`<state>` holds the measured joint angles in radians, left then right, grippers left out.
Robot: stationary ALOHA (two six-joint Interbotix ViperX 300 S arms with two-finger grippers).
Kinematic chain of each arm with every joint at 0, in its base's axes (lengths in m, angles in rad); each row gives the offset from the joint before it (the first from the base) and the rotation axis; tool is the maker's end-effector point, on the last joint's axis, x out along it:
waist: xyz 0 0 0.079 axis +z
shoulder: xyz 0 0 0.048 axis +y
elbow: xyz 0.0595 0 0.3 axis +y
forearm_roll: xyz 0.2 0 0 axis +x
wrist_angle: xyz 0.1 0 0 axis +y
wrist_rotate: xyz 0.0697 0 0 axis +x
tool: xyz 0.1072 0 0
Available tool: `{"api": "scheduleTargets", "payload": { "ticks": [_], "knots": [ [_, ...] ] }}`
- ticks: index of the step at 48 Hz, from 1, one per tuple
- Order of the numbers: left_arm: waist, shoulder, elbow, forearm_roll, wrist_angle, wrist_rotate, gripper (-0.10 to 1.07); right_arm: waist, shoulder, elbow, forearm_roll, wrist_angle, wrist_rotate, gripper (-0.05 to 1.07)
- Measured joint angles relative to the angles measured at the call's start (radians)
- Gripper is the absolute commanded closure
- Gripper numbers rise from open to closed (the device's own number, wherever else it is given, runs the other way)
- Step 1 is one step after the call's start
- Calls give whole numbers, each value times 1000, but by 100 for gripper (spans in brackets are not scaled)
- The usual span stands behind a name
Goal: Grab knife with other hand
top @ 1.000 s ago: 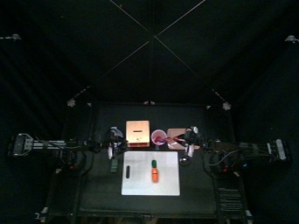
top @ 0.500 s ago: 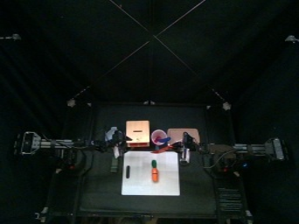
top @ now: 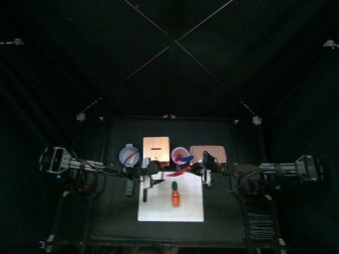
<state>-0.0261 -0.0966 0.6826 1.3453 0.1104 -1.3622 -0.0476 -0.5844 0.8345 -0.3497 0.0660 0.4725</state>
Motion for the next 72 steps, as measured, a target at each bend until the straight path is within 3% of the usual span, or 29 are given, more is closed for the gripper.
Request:
{"api": "scheduleTargets", "payload": {
  "ticks": [9, 16, 46, 62, 72],
  "knots": [
    [-2, 126, -109, -2, 25, 2, -2, 5, 8, 0, 0, -8, -2, 64],
    [-8, 167, -143, -5, 25, 3, 0, 11, 8, 0, 0, -8, -2, 64],
    [-28, 95, -112, -23, -12, -2, 4, 14, 8, 12, 8, -8, -2, 64],
    [-26, 106, -112, -32, -11, 2, 31, 14, 9, 12, 9, -8, -2, 64],
    [-26, 106, -112, -34, 3, 3, 34, 17, 8, 14, 34, -17, -2, 65]
  ]
}}
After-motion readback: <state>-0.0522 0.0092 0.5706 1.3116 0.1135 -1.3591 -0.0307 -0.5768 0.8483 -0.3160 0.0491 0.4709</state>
